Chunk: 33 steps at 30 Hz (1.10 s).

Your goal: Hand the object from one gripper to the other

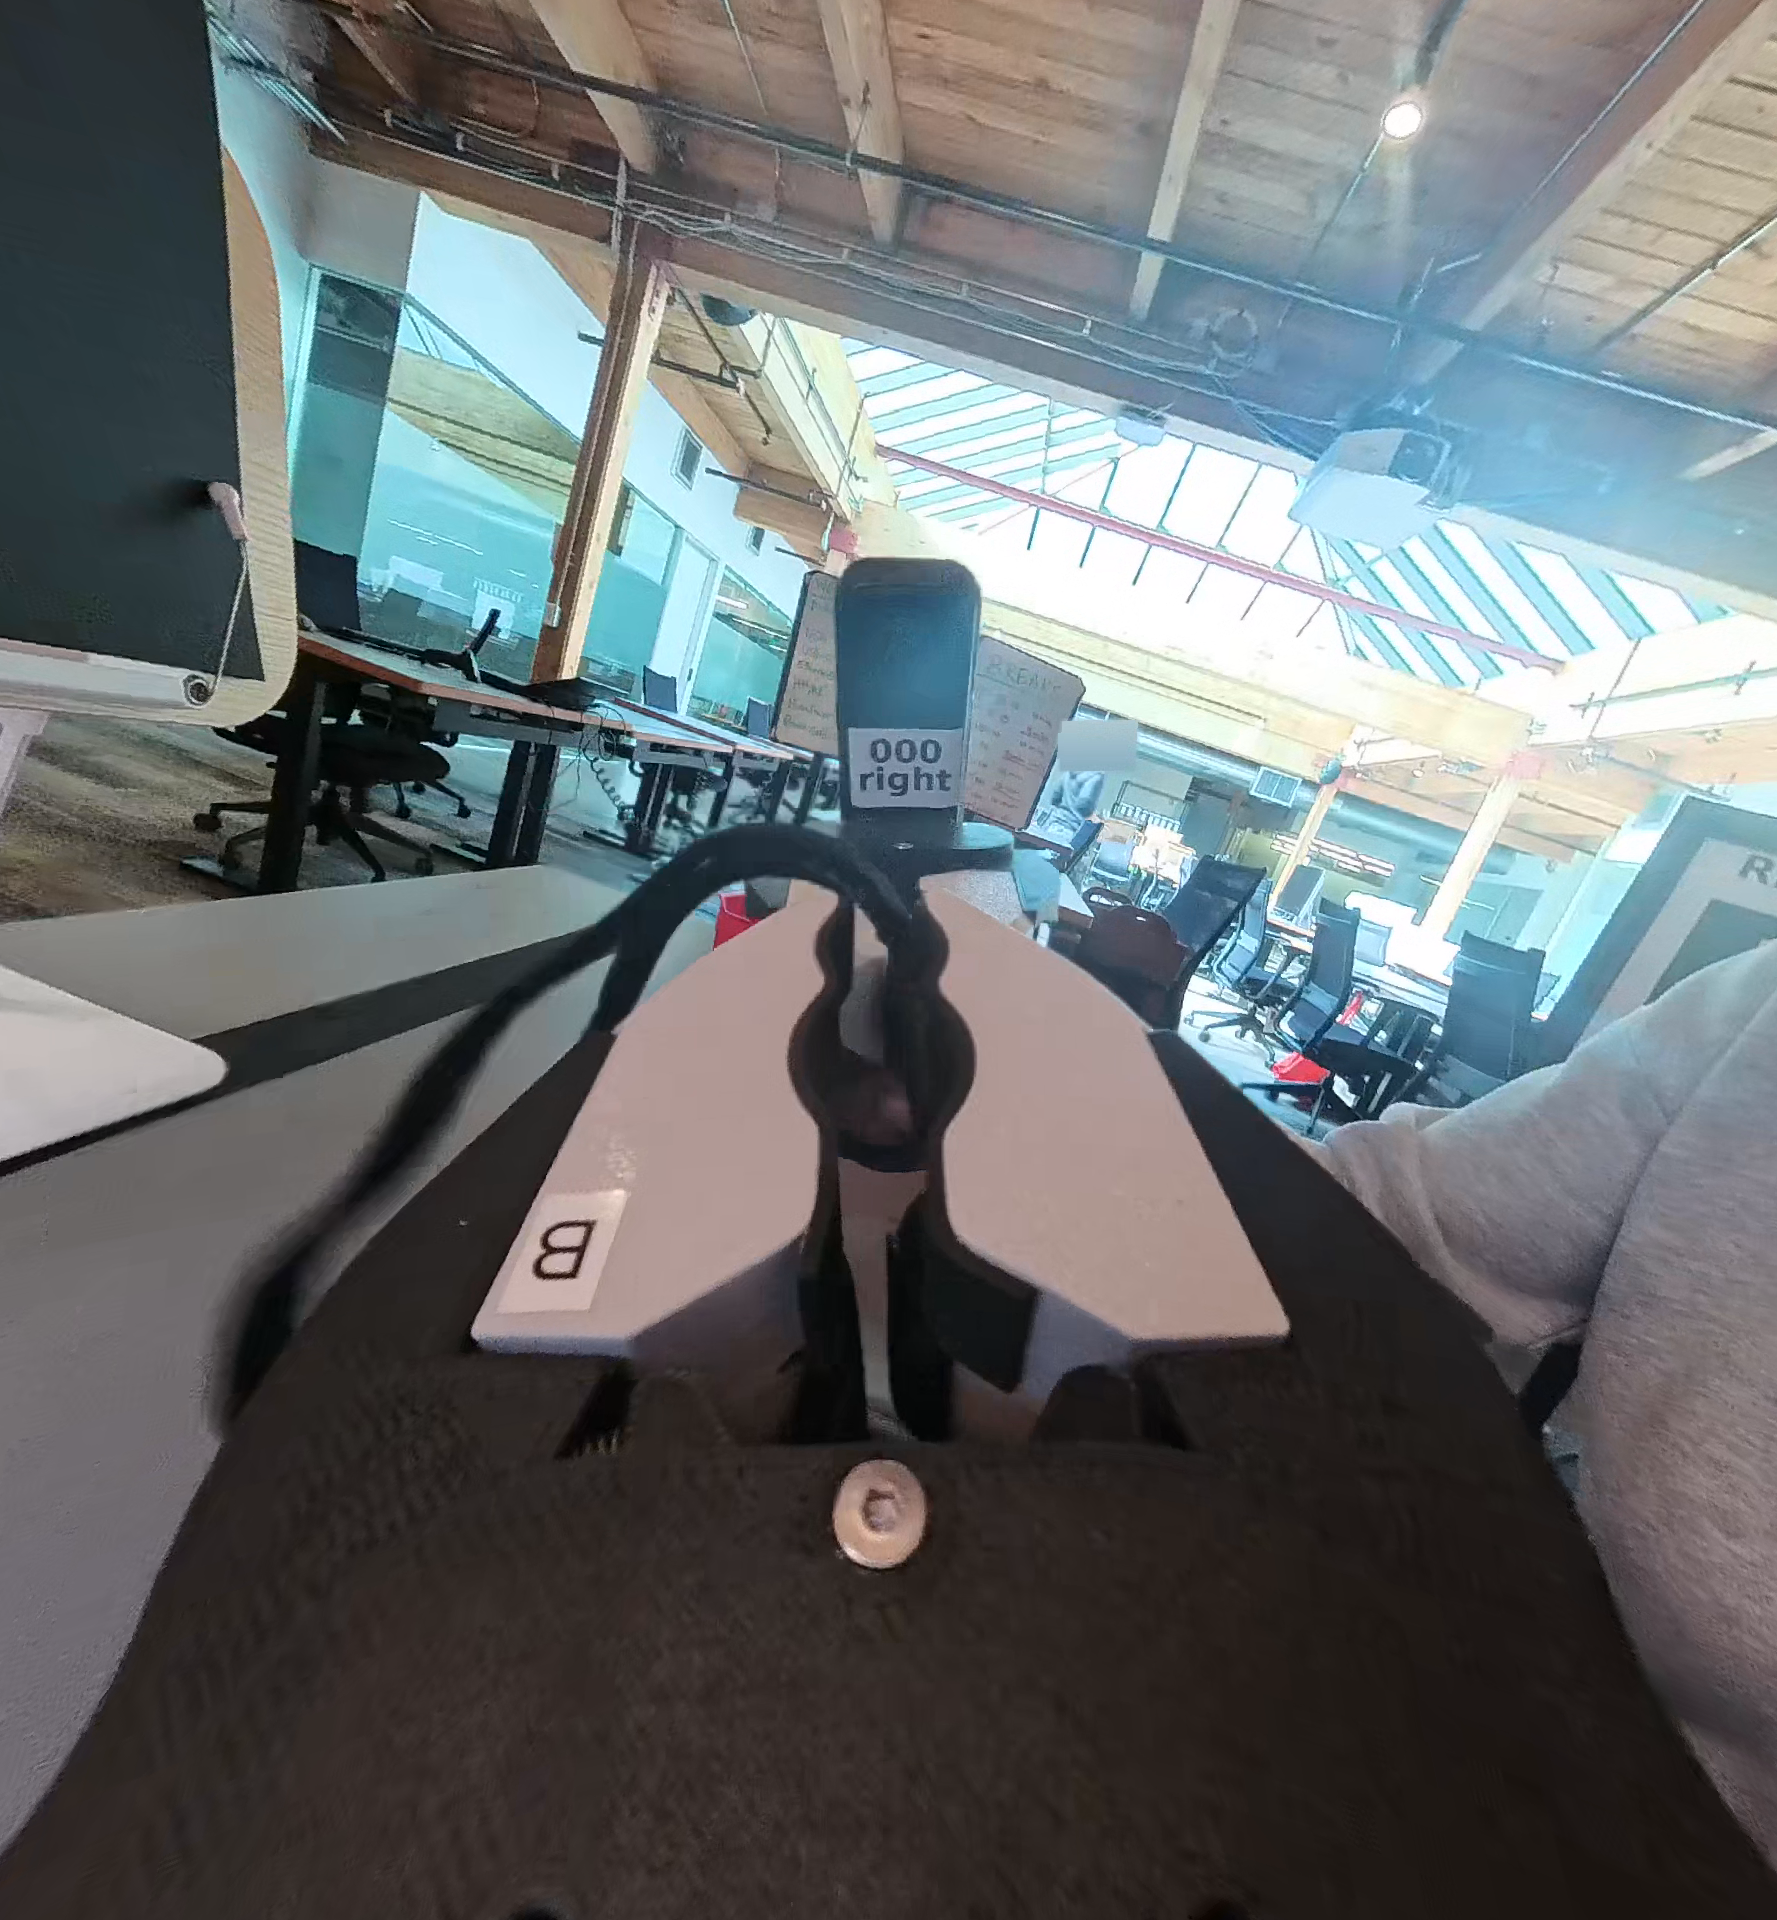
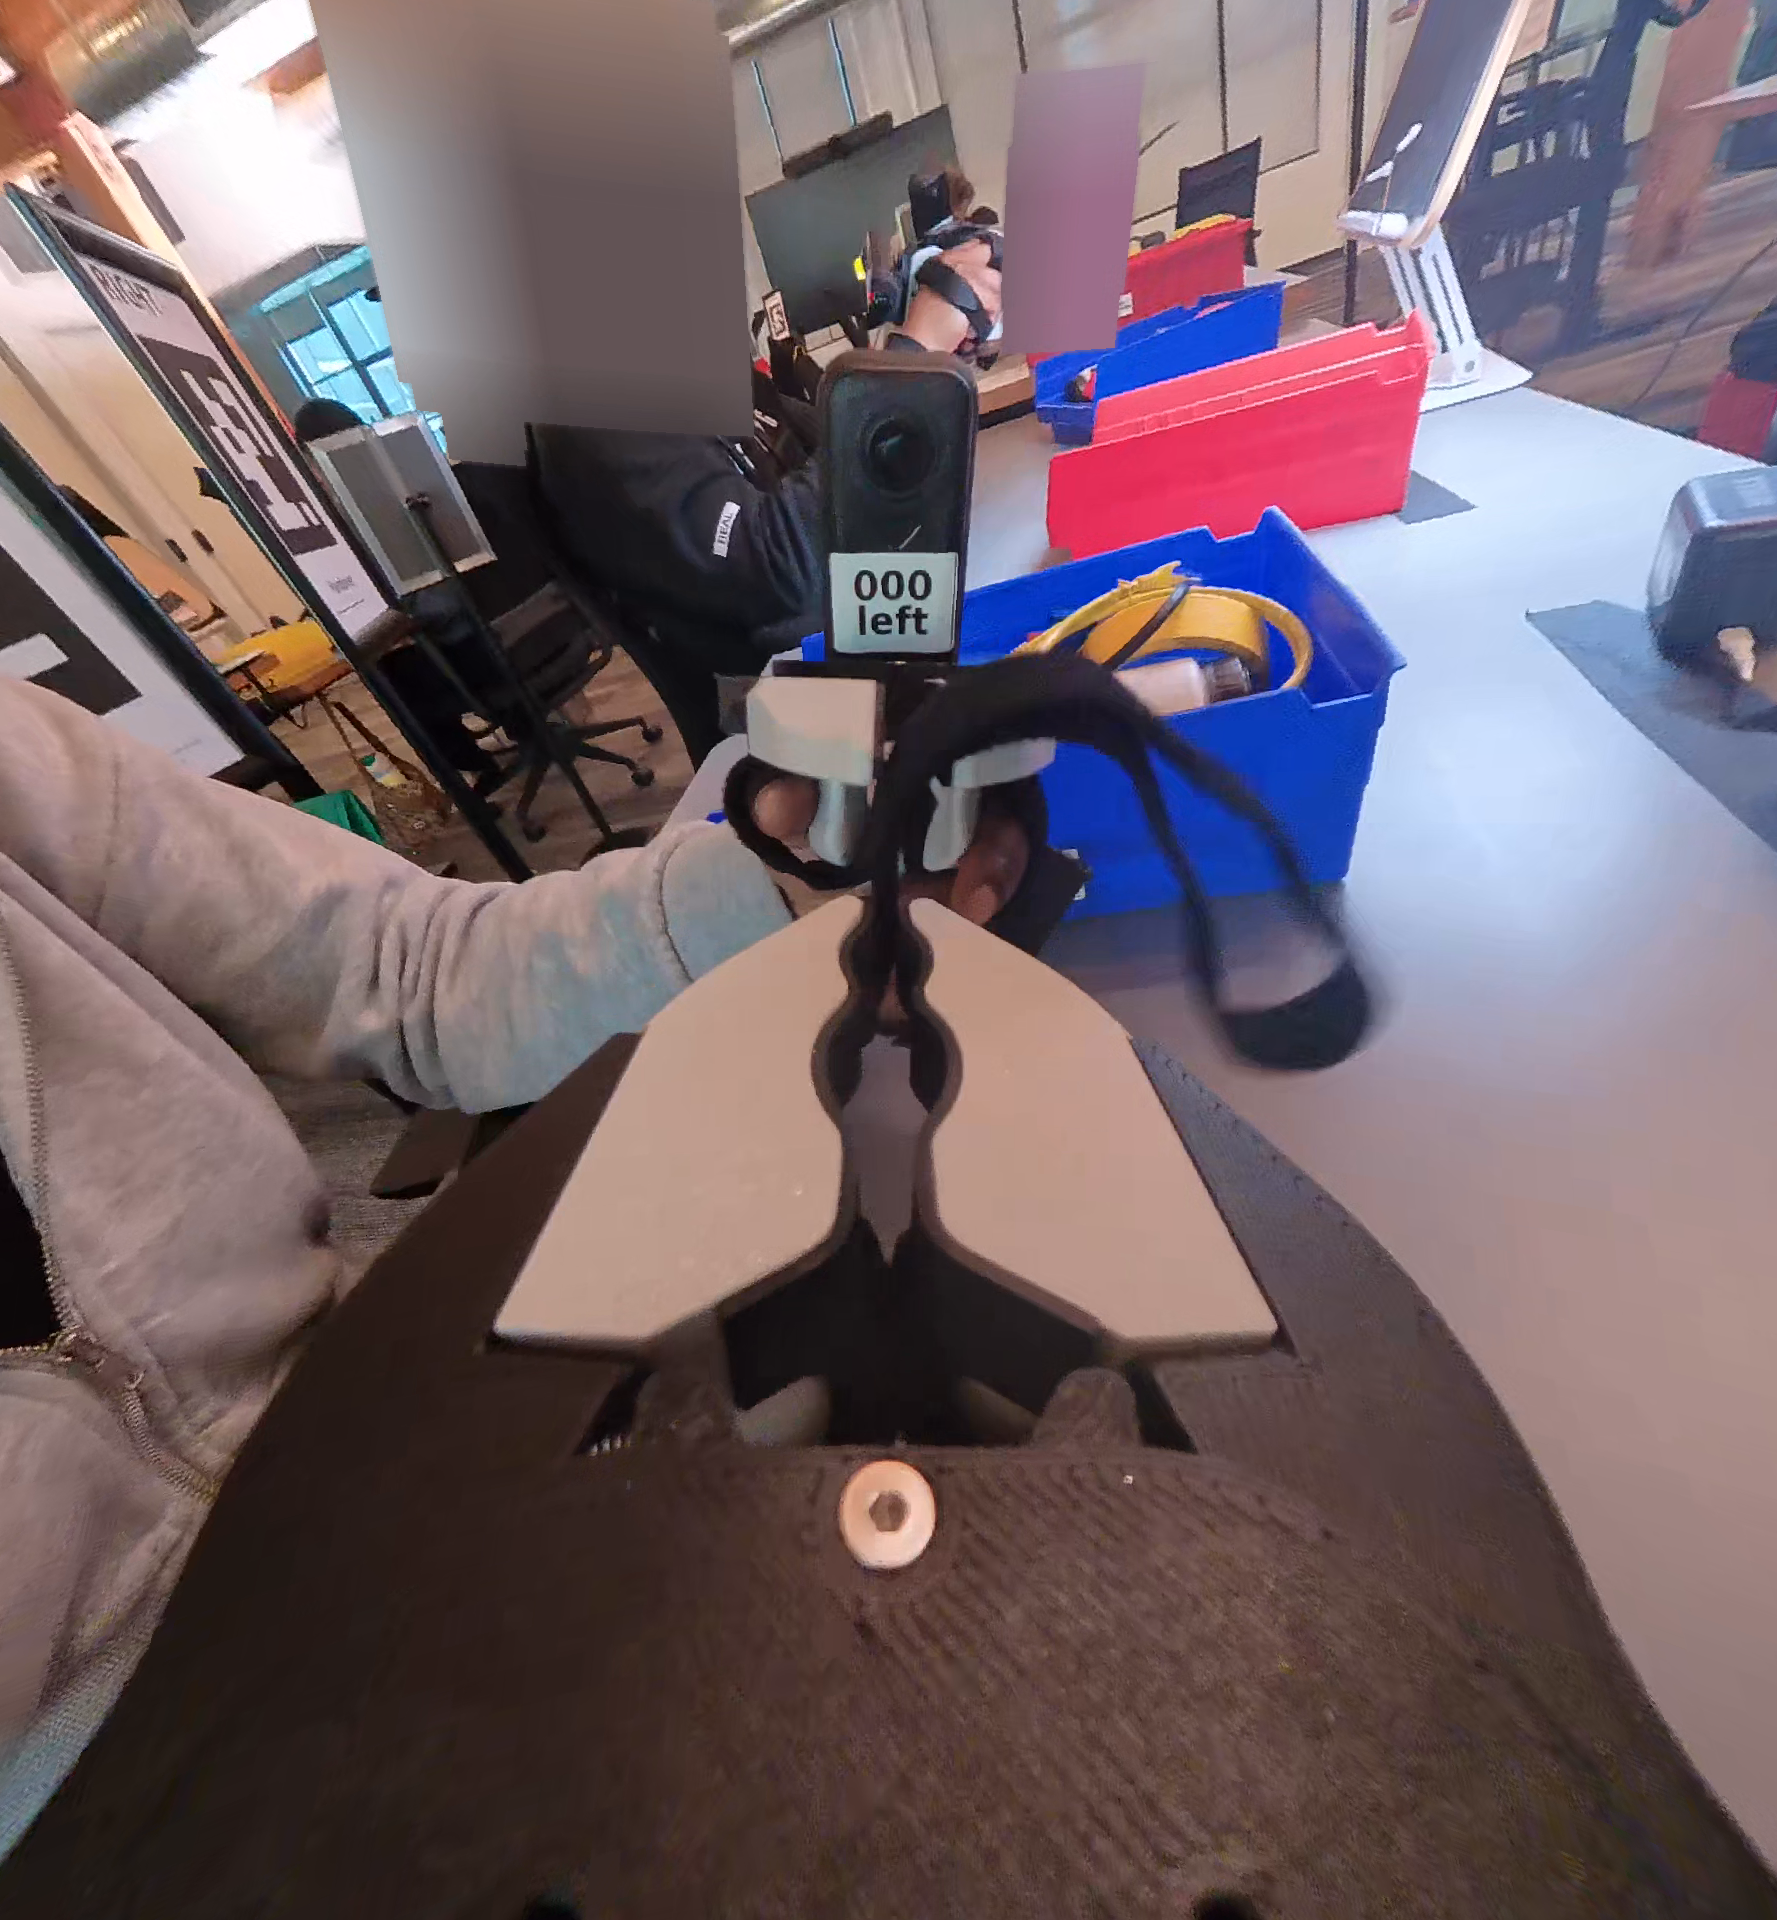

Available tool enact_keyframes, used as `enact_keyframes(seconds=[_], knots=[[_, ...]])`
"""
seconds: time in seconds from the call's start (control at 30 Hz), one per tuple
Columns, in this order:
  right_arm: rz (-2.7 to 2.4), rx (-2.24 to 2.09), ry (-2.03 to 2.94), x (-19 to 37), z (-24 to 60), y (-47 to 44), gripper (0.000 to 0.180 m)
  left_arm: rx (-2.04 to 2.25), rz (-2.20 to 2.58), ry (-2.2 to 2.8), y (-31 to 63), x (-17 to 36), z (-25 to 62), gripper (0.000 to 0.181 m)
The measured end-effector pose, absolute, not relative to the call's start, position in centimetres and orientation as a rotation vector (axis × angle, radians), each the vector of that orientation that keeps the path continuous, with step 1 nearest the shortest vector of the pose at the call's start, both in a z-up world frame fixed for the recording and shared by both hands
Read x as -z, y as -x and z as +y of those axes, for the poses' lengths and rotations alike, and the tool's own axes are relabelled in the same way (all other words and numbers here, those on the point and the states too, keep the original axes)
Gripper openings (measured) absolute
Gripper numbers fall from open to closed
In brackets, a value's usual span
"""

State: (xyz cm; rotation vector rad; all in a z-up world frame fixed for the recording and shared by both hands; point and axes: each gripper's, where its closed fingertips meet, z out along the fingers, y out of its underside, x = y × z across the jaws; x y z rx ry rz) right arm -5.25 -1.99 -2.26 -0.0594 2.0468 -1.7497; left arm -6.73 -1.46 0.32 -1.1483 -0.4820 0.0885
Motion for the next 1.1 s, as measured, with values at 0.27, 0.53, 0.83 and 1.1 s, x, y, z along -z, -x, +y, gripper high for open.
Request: enact_keyframes(seconds=[0.27, 0.53, 0.83, 1.1], knots=[[2.049, 1.824, 0.103, 1.3, -1.7, 5.3, 0.008, -0.011, -0.484, 1.180, 6.4, 0.2, -0.4, 0.003], [2.589, 2.629, 1.351, -0.5, -0.7, 5.4, 0.047, 0.091, -0.571, 1.019, 7.3, -0.9, -3.0, 0.003], [2.914, 2.363, 1.980, 1.6, -2.3, 5.1, 0.013, 0.141, -0.575, 1.069, 7.0, -0.3, -1.9, 0.003], [2.929, 2.489, 1.317, 0.2, -1.5, 7.0, 0.009, -0.078, -0.693, 1.121, 9.3, 1.2, -2.9, 0.049]])
